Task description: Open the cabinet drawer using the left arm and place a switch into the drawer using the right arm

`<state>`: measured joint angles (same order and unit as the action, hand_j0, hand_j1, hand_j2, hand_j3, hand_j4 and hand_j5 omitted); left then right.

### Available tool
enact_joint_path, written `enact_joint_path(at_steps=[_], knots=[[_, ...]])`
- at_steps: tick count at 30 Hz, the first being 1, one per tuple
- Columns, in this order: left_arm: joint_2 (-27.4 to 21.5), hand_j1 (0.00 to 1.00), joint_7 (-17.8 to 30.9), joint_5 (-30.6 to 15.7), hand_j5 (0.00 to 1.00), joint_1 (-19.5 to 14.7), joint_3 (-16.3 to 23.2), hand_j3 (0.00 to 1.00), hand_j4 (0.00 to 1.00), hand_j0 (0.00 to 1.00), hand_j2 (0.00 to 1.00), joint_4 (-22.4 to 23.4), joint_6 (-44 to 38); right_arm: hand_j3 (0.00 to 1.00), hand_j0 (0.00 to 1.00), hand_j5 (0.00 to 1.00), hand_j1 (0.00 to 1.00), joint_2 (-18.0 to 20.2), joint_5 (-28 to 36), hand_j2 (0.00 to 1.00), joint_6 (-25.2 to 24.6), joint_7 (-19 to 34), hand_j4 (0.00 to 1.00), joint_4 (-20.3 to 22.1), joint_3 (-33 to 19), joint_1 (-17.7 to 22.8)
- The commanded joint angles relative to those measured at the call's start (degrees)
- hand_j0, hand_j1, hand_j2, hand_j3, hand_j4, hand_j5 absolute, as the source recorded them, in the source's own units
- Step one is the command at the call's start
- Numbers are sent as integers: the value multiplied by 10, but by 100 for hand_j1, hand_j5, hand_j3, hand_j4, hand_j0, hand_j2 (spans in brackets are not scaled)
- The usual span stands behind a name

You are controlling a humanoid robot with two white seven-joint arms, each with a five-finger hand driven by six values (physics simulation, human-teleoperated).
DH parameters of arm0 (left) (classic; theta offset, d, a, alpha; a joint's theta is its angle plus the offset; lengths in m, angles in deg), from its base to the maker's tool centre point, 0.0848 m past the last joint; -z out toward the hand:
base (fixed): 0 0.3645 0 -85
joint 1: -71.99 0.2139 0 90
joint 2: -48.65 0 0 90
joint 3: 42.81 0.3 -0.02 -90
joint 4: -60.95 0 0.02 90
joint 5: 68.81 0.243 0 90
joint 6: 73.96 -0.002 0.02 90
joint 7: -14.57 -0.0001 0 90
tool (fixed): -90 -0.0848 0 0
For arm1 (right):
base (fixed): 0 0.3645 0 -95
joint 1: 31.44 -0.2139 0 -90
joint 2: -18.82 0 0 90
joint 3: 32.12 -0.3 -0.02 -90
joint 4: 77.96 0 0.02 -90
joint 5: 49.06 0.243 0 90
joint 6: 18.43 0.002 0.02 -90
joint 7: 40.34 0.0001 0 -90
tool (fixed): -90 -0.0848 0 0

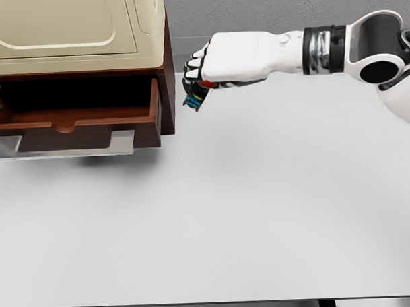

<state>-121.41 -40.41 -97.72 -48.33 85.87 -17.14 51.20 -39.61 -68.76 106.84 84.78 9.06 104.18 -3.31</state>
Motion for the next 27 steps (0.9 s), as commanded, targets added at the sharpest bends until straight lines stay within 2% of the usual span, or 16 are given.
enact_joint_path(at_steps=[1, 5, 8, 12, 17, 19, 24, 27], knots=[[-1, 100, 0, -4, 100, -1, -1, 100, 100, 100, 100, 0, -2, 31, 31, 31, 31, -15, 20, 31, -3, -1, 31, 1, -1, 0], [-1, 100, 0, -4, 100, 0, -1, 100, 100, 100, 100, 0, -2, 31, 31, 31, 31, -49, 20, 31, -3, -1, 31, -11, 1, -18], [-1, 100, 0, -4, 100, -1, -1, 100, 100, 100, 100, 0, -2, 31, 31, 31, 31, -86, 20, 31, -3, -1, 31, -54, 19, -41], [-1, 100, 0, -4, 100, 0, -1, 100, 100, 100, 100, 0, -2, 31, 31, 31, 31, -118, 20, 31, -3, -1, 31, -67, 39, -64], [1, 100, 0, -4, 100, -1, -1, 100, 100, 100, 100, 0, -2, 31, 31, 31, 31, -184, 20, 31, -3, -1, 31, -145, 55, -98], [2, 100, 0, -4, 100, 0, -1, 100, 100, 100, 100, 2, -2, 31, 31, 31, 31, -216, 20, 31, -3, -1, 31, -196, 75, -110], [2, 100, 0, -4, 100, 0, -1, 100, 100, 100, 100, 5, -2, 31, 31, 31, 31, -267, 14, 31, -3, -1, 31, -270, 86, -122], [3, 100, 0, -4, 100, 0, -1, 100, 100, 100, 100, 5, -2, 30, 30, 30, 30, -280, 12, 30, -3, -1, 30, -322, 86, -132]])
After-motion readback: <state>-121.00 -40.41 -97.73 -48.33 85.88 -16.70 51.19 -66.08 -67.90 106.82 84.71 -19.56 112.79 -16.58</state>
